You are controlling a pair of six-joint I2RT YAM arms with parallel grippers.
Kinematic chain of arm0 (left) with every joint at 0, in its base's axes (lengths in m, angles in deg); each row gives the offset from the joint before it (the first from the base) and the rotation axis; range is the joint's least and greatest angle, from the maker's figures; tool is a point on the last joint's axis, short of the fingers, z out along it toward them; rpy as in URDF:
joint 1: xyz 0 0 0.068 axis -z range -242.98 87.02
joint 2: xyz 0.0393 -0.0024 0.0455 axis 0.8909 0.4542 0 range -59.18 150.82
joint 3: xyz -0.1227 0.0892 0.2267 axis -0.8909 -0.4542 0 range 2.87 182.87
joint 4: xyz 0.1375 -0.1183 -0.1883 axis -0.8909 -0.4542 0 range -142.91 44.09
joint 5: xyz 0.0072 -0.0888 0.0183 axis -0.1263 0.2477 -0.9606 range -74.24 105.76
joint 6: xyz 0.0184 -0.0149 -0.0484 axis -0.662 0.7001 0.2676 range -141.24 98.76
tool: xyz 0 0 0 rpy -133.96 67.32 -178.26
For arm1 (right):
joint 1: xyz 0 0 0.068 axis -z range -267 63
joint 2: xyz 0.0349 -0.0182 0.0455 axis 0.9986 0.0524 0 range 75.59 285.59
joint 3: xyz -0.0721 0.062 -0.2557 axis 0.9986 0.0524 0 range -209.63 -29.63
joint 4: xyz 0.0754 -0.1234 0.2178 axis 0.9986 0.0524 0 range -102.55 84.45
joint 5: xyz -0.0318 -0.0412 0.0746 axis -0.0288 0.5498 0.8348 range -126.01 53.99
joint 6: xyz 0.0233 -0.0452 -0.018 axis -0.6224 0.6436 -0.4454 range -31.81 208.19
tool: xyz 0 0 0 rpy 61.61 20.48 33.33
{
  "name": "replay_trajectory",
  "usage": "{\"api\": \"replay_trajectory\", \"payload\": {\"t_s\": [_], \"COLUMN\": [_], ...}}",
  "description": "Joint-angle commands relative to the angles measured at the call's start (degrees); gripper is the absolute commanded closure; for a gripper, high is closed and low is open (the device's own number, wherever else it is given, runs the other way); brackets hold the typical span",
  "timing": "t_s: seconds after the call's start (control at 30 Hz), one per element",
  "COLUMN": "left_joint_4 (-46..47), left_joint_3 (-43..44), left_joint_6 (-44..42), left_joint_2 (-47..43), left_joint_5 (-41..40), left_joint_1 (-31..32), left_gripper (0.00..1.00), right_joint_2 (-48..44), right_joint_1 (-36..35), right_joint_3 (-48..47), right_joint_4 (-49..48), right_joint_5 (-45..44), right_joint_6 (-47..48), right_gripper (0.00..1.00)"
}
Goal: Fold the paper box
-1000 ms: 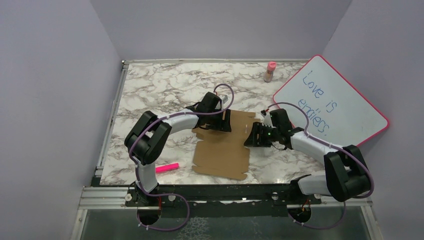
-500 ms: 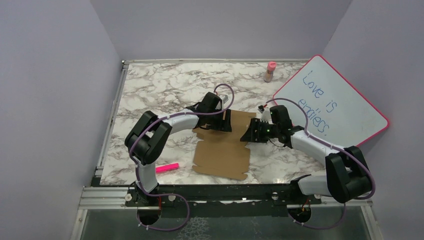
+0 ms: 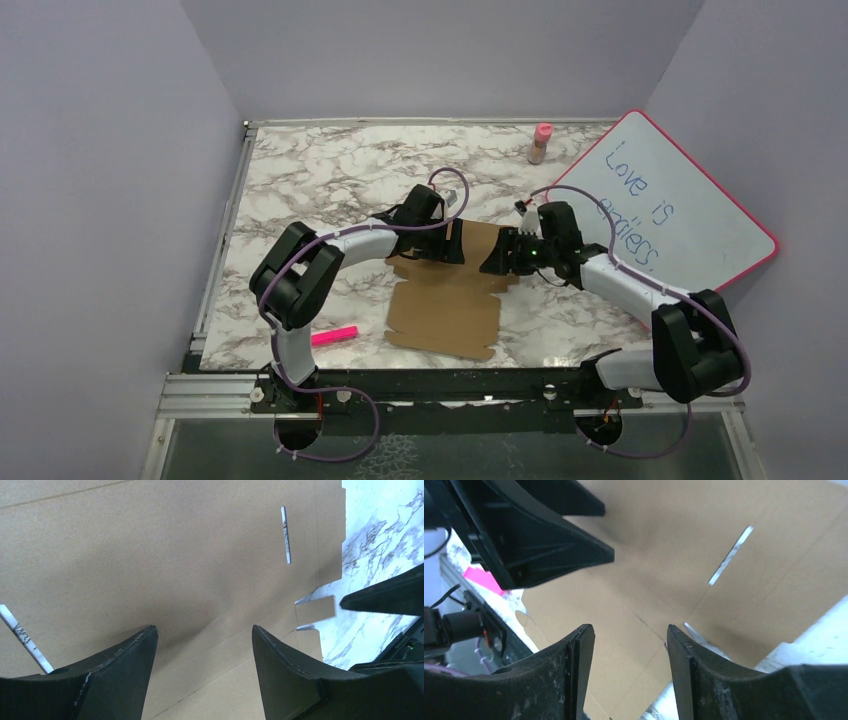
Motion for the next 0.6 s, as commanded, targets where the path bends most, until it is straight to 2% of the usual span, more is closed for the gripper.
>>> {"api": "replay_trajectory", "payload": {"t_s": [0.0, 0.13, 0.27, 0.57], "left_joint_4": [-3.18, -3.88, -4.04, -7.28], "left_joint_3": [0.44, 0.71, -0.16, -4.42], "left_joint_6": [-0.64, -1.51, -1.44, -3.47], "left_joint_2": [-0.46, -2.2, -5.06, -13.65], "left_joint_5": [0.98, 0.48, 1.66, 3.95], "left_joint_1": [-0.31, -2.22, -5.71, -19.1], "left_gripper": [0.28, 0.26, 0.25, 0.22], "right_joint_2": [-2.9, -2.36, 1.31, 11.76], "right_joint_1": [-0.28, -0.28, -0.4, -3.5], "right_joint_3": [-3.33, -4.17, -5.46, -10.18], "right_joint_4": [2.58, 0.79, -2.95, -10.91], "right_joint_5": [-7.13, -8.27, -5.33, -2.14], "right_joint_6": [4.1, 5.12, 5.19, 4.69], "right_gripper": [0.39, 0.38, 0.37, 0.38]}}
